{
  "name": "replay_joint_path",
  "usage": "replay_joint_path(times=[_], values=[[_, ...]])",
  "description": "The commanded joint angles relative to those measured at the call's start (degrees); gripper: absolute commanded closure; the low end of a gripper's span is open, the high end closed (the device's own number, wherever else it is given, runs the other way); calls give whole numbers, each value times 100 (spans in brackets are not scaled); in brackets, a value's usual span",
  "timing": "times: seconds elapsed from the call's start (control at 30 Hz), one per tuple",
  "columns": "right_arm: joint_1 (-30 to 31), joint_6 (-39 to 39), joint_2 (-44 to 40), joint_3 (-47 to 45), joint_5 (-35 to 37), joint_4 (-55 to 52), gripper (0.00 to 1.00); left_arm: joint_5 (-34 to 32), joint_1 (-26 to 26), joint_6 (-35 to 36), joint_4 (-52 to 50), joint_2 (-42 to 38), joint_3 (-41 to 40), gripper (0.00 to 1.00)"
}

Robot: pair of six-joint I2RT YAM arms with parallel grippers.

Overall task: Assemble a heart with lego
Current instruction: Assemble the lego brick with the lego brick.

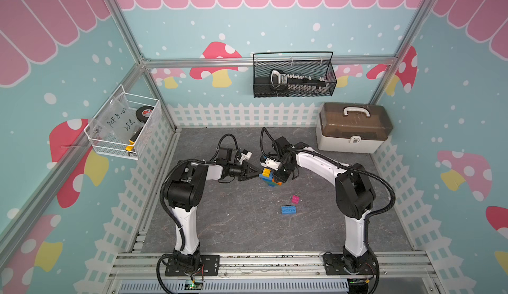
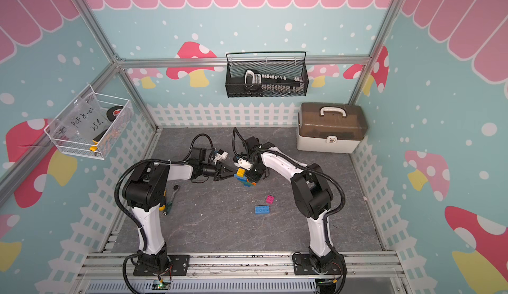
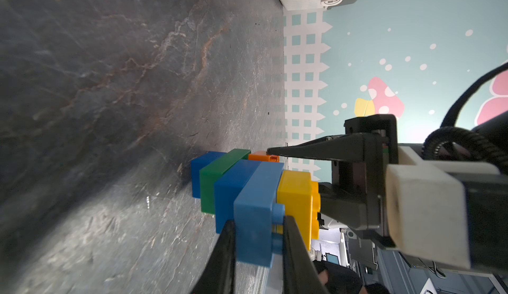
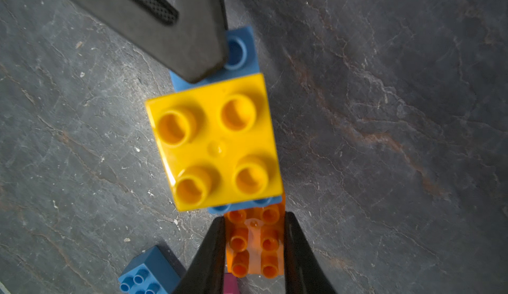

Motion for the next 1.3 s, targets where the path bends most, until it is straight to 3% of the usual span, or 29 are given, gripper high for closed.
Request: replay_joint_path(times=[0.0, 0.7, 1.1, 1.27], values=[[11, -197, 190, 86, 312, -20, 71, -597, -14, 119, -267, 343, -50, 85], [122, -289, -64, -236, 669, 699, 70, -615, -14, 268, -392, 402, 30, 85], [135, -8, -362, -575, -142, 653, 70, -611, 21, 483, -670, 516, 287, 85], [119, 182, -566, -956, -251, 626, 70, -617, 8, 837, -1236, 638, 640, 83]])
